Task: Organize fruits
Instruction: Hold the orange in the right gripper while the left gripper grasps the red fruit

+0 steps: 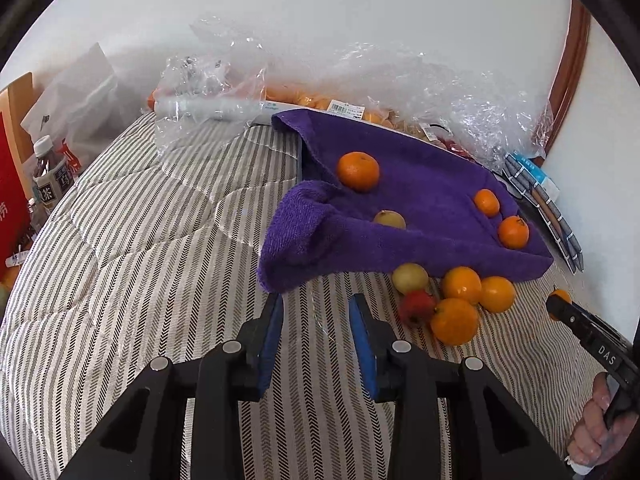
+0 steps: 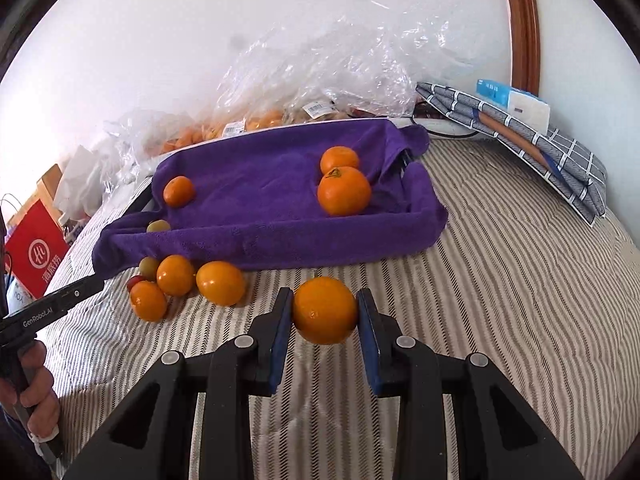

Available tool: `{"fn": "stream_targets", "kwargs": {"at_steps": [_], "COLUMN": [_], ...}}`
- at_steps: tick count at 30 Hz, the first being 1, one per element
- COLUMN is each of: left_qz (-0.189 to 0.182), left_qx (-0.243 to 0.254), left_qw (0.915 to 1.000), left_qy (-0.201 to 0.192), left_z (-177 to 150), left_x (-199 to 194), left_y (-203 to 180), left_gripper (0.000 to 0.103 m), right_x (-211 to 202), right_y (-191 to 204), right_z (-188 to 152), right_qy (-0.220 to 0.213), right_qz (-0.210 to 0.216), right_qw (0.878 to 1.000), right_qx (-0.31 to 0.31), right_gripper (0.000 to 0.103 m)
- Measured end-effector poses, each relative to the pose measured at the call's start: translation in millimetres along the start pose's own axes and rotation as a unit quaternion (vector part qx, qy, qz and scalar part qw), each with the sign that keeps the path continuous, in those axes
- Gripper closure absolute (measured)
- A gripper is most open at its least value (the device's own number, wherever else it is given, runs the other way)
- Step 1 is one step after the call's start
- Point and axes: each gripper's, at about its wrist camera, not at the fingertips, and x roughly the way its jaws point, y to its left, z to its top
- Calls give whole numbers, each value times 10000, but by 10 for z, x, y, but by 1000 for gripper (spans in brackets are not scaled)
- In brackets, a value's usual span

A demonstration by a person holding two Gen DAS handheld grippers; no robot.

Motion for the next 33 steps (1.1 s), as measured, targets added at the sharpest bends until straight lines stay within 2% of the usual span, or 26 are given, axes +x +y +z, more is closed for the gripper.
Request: {"fn": "stream_targets", "kwargs": {"at_steps": [4, 7, 9, 14, 25, 27, 29, 33], "left_qz": [-134, -571, -499, -683, -395, -391, -469, -662], "left_qx": [-7, -98, -9, 297, 775, 759, 692, 559], "left_qw": [9997, 9973, 9979, 9958, 9950, 9953, 9953, 9955], "left_qy": [212, 448, 422, 538, 484, 467, 481, 380], "left_z": [11, 11, 19, -29, 56, 62, 69, 60], "left_x": [63, 113, 122, 157, 317, 322, 335, 289], "left_y": [-4, -9, -70, -306, -633, -624, -597, -535], "left_gripper": [70, 70, 69, 69, 71, 73, 81, 81], "right_x": [8, -2, -15, -5, 9, 4, -7, 15], "right_y": [-87, -105, -111, -192, -267, -283, -289, -251], "right_z": [42, 44, 30, 29, 17, 15, 11, 16], "right_qy": [-63, -156, -199, -162, -148, -177, -212, -150], "right_qz": [156, 124, 132, 356, 566, 612, 638, 626], "right_qw": [9998, 9998, 9997, 9989, 9972, 9966, 9963, 9969], "right_qx": [128, 89, 53, 242, 464, 516, 527, 449], "right_gripper": [71, 71, 71, 71, 71, 71, 71, 71]}}
